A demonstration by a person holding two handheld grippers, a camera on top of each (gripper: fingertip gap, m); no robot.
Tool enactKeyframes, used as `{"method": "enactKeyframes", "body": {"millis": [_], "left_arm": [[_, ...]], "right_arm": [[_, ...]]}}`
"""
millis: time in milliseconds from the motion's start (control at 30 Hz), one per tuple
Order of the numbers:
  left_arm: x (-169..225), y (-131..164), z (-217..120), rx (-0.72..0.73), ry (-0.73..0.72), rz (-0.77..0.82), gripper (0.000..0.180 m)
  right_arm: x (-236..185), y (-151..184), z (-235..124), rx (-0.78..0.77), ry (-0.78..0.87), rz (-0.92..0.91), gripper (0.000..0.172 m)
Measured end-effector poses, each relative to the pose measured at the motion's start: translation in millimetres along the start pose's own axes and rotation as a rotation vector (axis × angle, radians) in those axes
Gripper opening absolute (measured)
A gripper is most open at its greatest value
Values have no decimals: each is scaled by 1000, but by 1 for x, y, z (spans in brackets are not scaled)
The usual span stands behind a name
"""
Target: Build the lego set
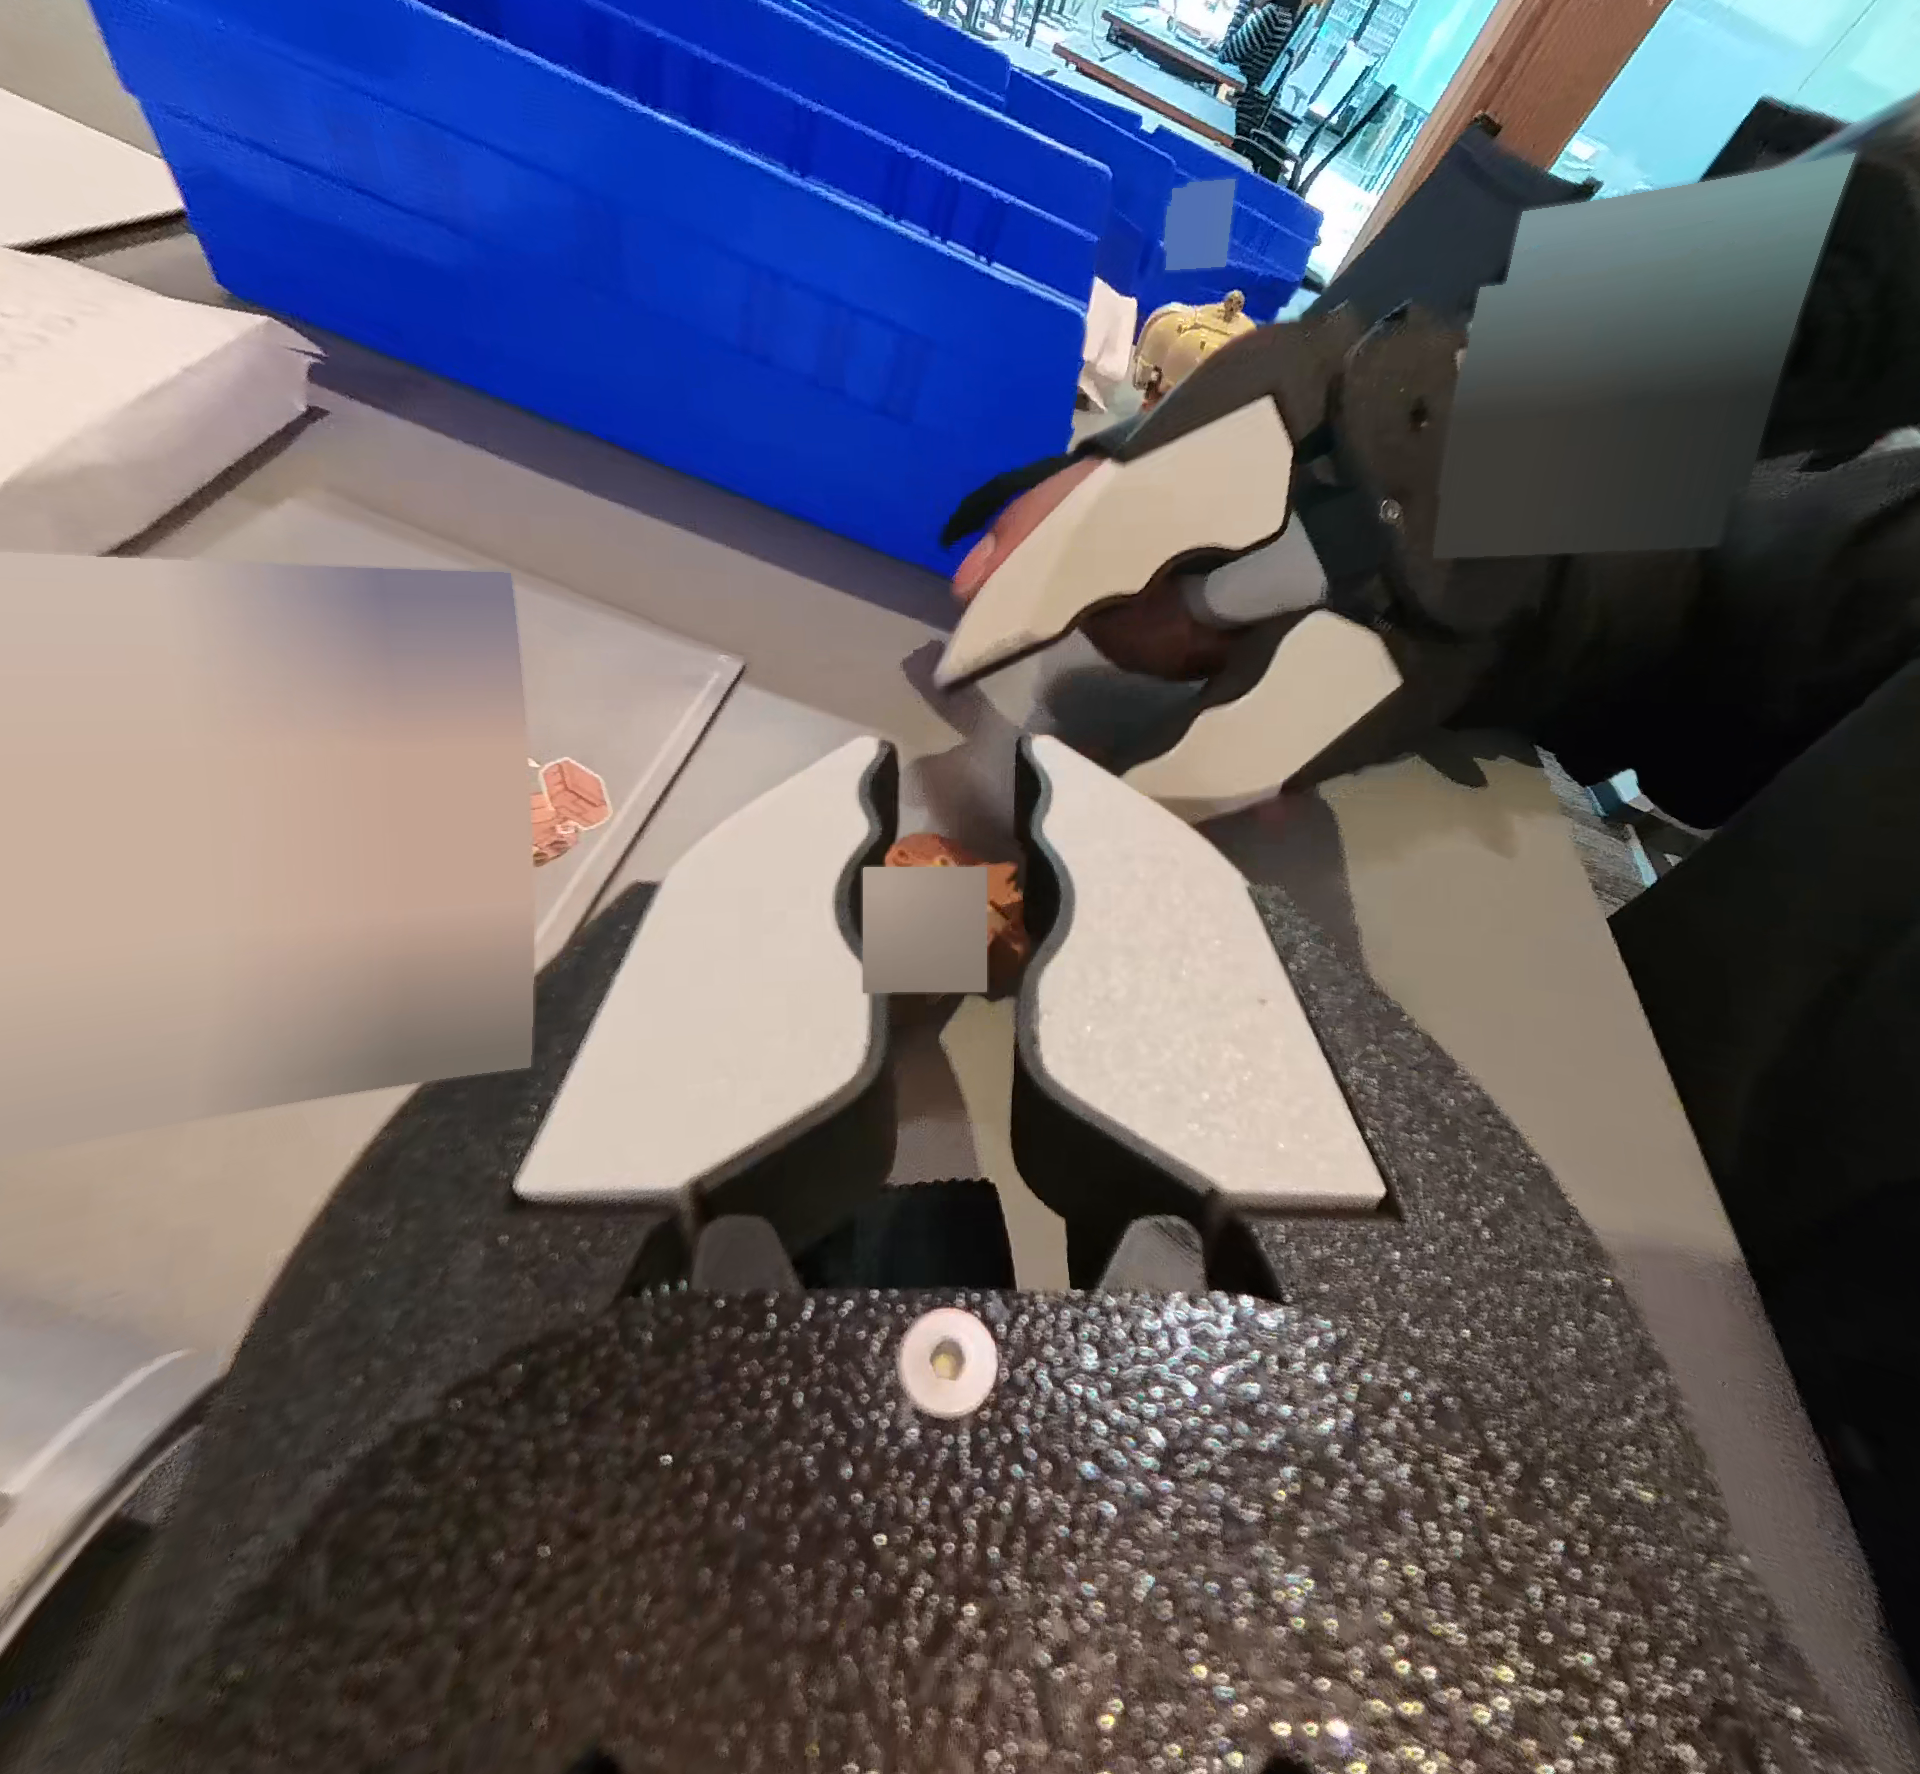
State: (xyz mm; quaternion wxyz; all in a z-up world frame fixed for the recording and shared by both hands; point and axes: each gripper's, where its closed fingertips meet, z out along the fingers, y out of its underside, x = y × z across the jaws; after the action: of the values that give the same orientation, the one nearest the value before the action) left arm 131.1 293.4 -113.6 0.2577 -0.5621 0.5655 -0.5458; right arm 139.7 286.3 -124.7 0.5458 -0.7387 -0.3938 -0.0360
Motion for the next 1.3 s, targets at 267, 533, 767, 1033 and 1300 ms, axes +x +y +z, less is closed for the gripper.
{"method": "enactKeyframes", "body": {"millis": [267, 533, 767, 1033, 1300], "left_arm": [[-8, 2, -2, -16, -12, 12, 21], [-9, 2, -2, -21, -9, 3, 21], [-8, 4, -2, -37, -12, 31, 21], [-10, 10, -5, -82, -14, 69, 20], [0, 8, -7, -110, 26, 94, 20]], "right_arm": [[20, 11, -59, -5, -22, 173, 30], [-22, 65, -75, -275, -82, 428, 34], [-42, 71, -57, -398, -64, 511, 48], [-44, 69, -44, -458, -77, 508, 34], [-37, 62, -43, -369, -42, 418, 34]]}}
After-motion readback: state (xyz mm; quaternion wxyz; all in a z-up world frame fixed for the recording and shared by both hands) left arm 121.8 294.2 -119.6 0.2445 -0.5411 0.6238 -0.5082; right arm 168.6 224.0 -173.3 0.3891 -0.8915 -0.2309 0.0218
